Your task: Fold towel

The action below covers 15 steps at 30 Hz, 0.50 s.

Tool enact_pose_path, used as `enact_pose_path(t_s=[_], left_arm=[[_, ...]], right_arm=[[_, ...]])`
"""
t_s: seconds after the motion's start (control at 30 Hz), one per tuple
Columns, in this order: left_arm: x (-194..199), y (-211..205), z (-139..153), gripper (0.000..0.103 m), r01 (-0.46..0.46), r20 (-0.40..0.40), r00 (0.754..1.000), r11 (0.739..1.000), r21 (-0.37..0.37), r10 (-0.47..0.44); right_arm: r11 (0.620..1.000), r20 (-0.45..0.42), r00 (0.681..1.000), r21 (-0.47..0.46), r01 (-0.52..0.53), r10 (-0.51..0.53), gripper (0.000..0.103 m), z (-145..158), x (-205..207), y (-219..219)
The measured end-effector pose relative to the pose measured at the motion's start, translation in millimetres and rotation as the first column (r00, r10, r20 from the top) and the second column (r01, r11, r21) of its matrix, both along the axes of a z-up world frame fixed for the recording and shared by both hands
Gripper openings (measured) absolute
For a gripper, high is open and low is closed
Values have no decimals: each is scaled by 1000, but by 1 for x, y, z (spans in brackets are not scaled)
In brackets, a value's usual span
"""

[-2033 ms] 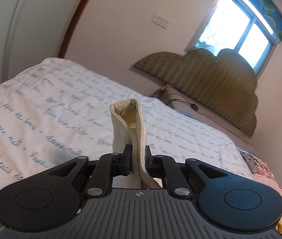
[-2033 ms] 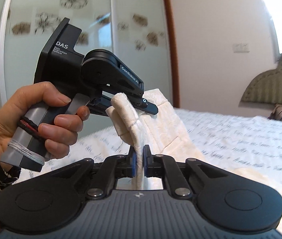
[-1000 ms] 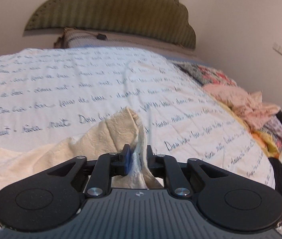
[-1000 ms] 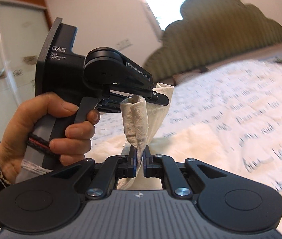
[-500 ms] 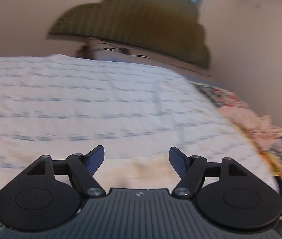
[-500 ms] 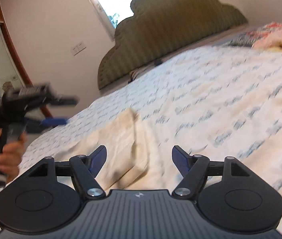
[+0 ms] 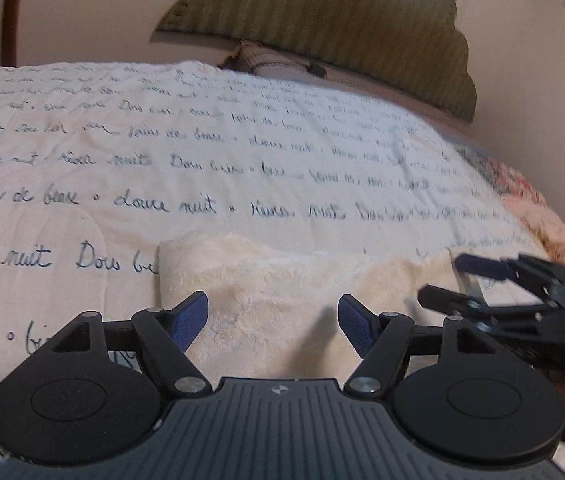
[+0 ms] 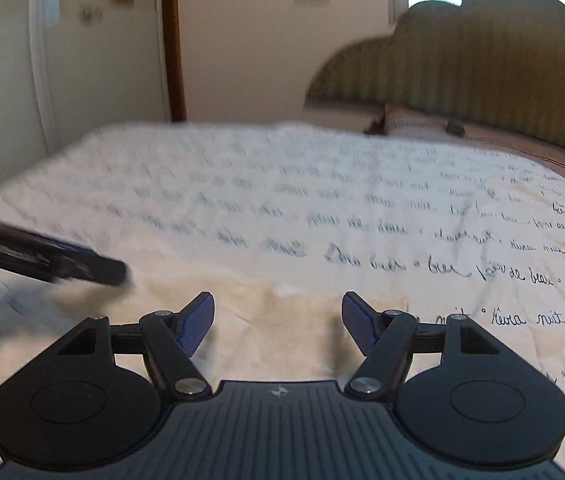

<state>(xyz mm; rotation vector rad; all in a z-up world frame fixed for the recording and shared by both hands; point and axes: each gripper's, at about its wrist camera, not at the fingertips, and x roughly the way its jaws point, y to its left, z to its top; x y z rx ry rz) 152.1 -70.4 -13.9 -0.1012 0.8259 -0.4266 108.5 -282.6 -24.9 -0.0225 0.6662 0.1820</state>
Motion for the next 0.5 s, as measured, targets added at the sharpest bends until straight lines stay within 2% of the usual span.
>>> enact_pose_path(t_s=[0.07, 0.1, 0.13, 0.23, 0.3, 0.37, 0.43, 0.5], left_arm=[[-1, -6, -8, 72, 33, 8, 999, 998, 46, -34], [-6, -6, -7, 72, 38, 34, 999, 997, 62, -40], [-11, -5, -4, 72, 36, 58, 997, 997, 69, -40], [-25, 1, 4, 72, 57, 81, 995, 998, 37, -60], [-35, 7, 5, 73, 83, 51, 995, 997, -5, -82], [-47, 11, -1, 73, 124, 21, 992, 992, -13, -124], [-59, 10, -10, 73, 146, 23, 989, 988, 40, -147], [-68, 7, -21, 73, 162, 37, 985, 980, 115, -167]], right_arm=[[995, -54, 997, -88, 48, -53, 70, -18, 11, -2], [992, -61, 994, -94, 80, -86, 70, -24, 11, -7], [993, -61, 993, -62, 100, -104, 70, -25, 9, -15], [982, 16, 988, -107, 157, -156, 70, -9, -20, -14], [995, 51, 994, -23, 99, -98, 71, 4, -42, -13], [998, 51, 999, 64, -2, -1, 71, 7, -62, -7], [997, 5, 999, 58, -50, 50, 71, 0, -73, 2], [999, -75, 996, -15, -41, 40, 70, -19, -74, 7]])
